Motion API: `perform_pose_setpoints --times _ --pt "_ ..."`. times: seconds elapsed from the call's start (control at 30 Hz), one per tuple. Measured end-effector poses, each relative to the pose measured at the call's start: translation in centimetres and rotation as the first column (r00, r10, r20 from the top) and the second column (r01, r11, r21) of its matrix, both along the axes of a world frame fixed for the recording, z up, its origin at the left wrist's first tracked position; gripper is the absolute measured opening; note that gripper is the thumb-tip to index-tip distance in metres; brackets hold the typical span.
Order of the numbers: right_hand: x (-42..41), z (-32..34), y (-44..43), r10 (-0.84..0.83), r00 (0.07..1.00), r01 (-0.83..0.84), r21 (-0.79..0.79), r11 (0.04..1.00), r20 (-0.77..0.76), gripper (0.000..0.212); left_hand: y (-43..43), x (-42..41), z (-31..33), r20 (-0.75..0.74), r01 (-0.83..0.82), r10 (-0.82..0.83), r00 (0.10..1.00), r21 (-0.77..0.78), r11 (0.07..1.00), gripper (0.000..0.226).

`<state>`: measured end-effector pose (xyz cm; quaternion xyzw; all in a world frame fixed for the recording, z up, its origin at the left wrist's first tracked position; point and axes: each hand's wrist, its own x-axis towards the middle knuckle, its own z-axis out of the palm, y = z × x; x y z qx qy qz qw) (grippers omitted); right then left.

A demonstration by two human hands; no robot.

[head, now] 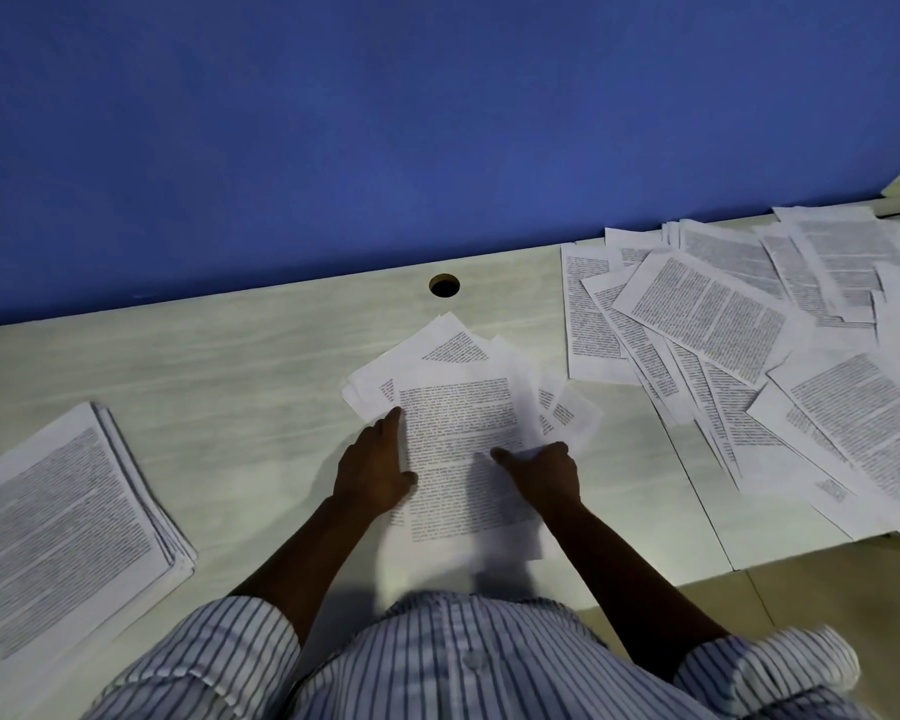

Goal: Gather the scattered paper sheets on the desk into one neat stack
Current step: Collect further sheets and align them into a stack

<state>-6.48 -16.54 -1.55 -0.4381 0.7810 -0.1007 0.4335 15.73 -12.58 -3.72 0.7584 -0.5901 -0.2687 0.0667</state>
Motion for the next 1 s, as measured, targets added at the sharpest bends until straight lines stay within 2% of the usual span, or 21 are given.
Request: perform_pose_setpoints --times 0.07,0.17,0.2,0.37,0.47,0.57,0.63,0.77,1.0 --pt "0.3 -0.2 -0.3 -0.006 0.997 0.005 0.023 1.000 0.076 0.068 -0.1 0.1 -0.1 0.003 0.002 -0.002 1.000 -0.013 1.000 0.104" --pt "0.8 -0.7 -0.1 0.013 0.987 -0.018 0.033 0.999 0.159 0.082 -0.1 0.1 -0.1 0.001 0.013 -0.013 1.000 -0.021 1.000 0.104" --pt "1.0 -0.5 0.1 0.055 0.985 -0.059 0.023 0.998 0.165 0.078 -0.1 0.2 -0.2 -0.002 0.015 -0.016 1.000 -0.022 1.000 0.105" --pt "1.0 -0.4 1.3 0.251 0.967 -0.248 -0.054 0.967 0.041 0.049 0.9 0.2 -0.5 -0.015 0.028 -0.029 0.999 -0.023 0.999 0.102" --pt "0.5 -0.4 1.1 0.229 0.972 -0.234 -0.124 0.964 -0.050 0.040 1.9 0.0 -0.9 -0.044 0.042 -0.043 0.998 -0.036 0.998 0.098" --pt "-0.4 0.1 0.8 0.172 0.952 -0.220 -0.177 0.959 -0.254 0.052 2.7 0.0 -1.1 -0.059 0.054 -0.056 0.997 -0.044 0.998 0.097" --pt "-0.5 0.0 1.2 0.185 0.930 -0.231 -0.115 0.966 -0.316 0.069 3.1 0.0 -1.3 -0.044 0.075 -0.078 0.996 -0.056 0.996 0.096" --pt "-0.2 -0.7 1.4 0.156 0.952 -0.172 -0.040 0.984 -0.262 0.086 3.0 -0.3 -1.2 -0.026 0.109 -0.111 0.994 -0.066 0.992 0.096" --pt "-0.7 -0.2 0.0 0.039 0.987 -0.039 0.006 0.999 -0.156 0.087 2.9 -0.1 -1.1 -0.010 0.153 -0.154 0.988 -0.083 0.985 0.094"
